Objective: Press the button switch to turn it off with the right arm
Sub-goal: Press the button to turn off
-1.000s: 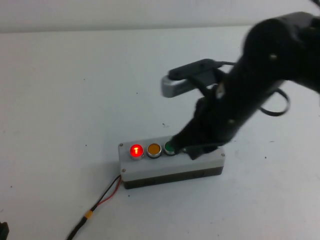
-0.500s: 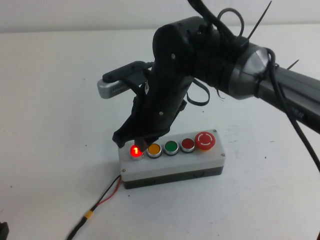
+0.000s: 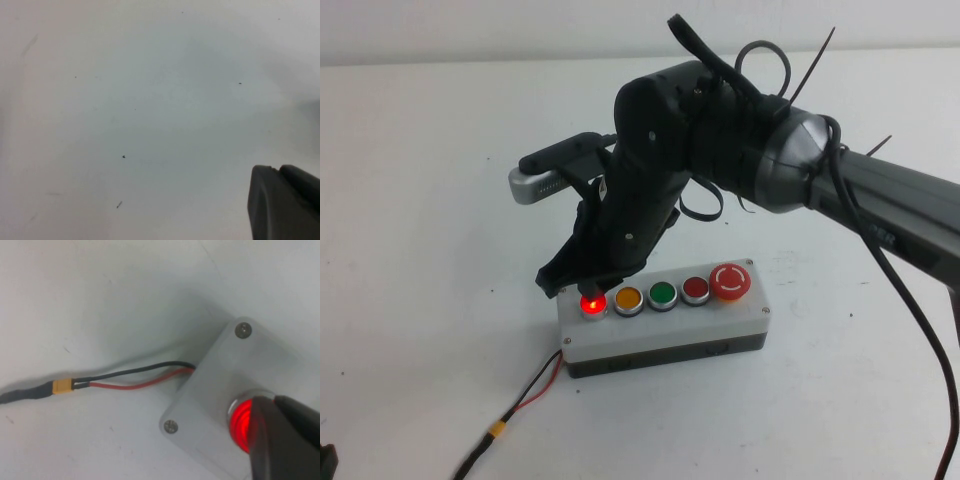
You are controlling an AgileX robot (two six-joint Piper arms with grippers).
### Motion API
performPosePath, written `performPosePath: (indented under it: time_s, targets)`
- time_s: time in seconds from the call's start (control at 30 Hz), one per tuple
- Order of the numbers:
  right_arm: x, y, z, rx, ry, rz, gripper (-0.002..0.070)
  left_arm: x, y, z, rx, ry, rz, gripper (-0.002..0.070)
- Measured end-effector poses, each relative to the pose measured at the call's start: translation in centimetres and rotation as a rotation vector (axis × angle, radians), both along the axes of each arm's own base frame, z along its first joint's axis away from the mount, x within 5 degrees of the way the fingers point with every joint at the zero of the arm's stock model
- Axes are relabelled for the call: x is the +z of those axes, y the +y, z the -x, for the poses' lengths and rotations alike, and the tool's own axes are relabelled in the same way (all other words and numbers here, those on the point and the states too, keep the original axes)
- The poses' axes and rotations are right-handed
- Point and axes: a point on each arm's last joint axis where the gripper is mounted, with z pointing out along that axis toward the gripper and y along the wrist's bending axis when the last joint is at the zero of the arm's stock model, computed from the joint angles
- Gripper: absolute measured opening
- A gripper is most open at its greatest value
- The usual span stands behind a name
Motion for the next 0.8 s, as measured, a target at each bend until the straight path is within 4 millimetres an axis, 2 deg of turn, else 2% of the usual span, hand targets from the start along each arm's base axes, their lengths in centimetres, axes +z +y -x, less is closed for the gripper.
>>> performPosePath:
  time_s: [0.33, 0.8]
  targets:
    - [0.0, 0.0, -0.1, 0.002, -0.004, 0.010, -0.0017, 0.0, 0.0, 0.0, 0.000, 0.000, 0.000, -0.0002]
    - [-1.1, 0.5, -0.2, 0.005, 0.051, 0.014, -0.0017, 0.0, 0.0, 0.0, 0.000, 0.000, 0.000, -0.0002]
